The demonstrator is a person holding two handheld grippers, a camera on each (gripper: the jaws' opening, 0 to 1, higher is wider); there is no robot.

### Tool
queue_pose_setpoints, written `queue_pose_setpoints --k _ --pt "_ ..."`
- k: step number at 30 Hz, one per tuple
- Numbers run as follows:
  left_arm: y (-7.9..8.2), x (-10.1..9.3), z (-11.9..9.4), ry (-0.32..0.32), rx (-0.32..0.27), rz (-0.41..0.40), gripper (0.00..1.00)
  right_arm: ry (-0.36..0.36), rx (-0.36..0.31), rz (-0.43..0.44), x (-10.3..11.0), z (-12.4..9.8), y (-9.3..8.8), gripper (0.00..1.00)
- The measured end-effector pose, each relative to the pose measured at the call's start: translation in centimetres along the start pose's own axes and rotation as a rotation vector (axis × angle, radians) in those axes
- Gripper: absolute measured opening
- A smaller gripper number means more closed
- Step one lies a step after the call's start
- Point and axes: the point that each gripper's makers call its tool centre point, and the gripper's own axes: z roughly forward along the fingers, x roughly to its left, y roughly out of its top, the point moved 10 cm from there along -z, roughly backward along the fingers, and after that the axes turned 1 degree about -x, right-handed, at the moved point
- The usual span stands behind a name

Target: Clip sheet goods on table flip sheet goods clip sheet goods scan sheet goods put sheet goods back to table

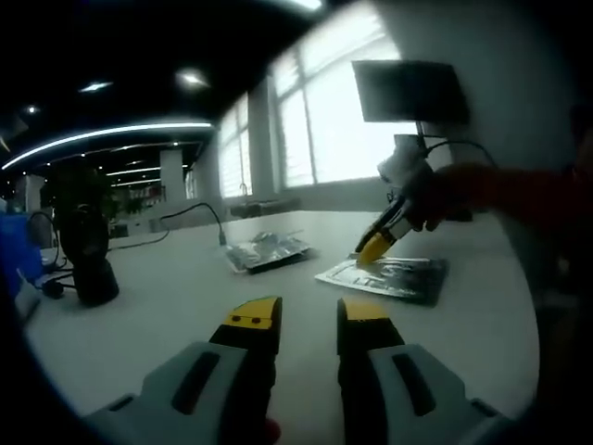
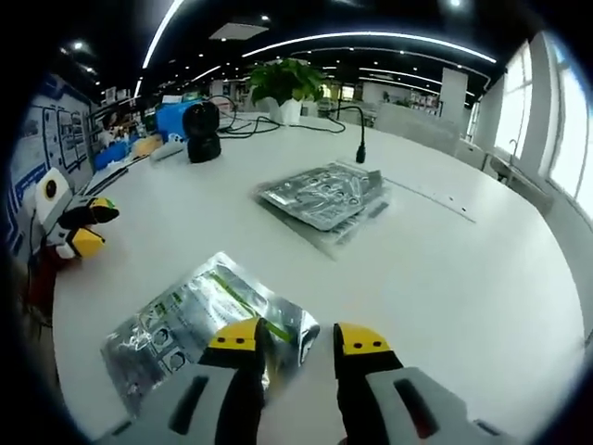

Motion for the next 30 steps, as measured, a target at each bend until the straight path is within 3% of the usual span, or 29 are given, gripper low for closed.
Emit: queue_pose_setpoints --k 5,7,18,25,30 --pt "0.0 0.0 0.0 -0.001 0.004 0.005 0.17 0.02 -0.004 -0.009 -0.1 0.1 0.1 0.24" --pt "0.0 0.0 0.1 -0.001 0.006 0.006 0.17 0.036 0.003 -0.016 0.3 0.2 0.3 0.18" --pt "0.0 0.0 0.0 -0.001 0.005 0.007 0.17 0.013 0.011 -0.057 1.3 0.2 0.5 0.08" --pt "-0.1 -0.1 0.1 -0.001 0.009 0.013 0.17 -0.059 0.059 -0.265 2.3 0.2 1.2 0.0" --pt "0.0 -0.1 0.1 0.001 0.007 0.011 0.17 -0.068 0.072 -0.293 2.6 0.2 1.3 0.0"
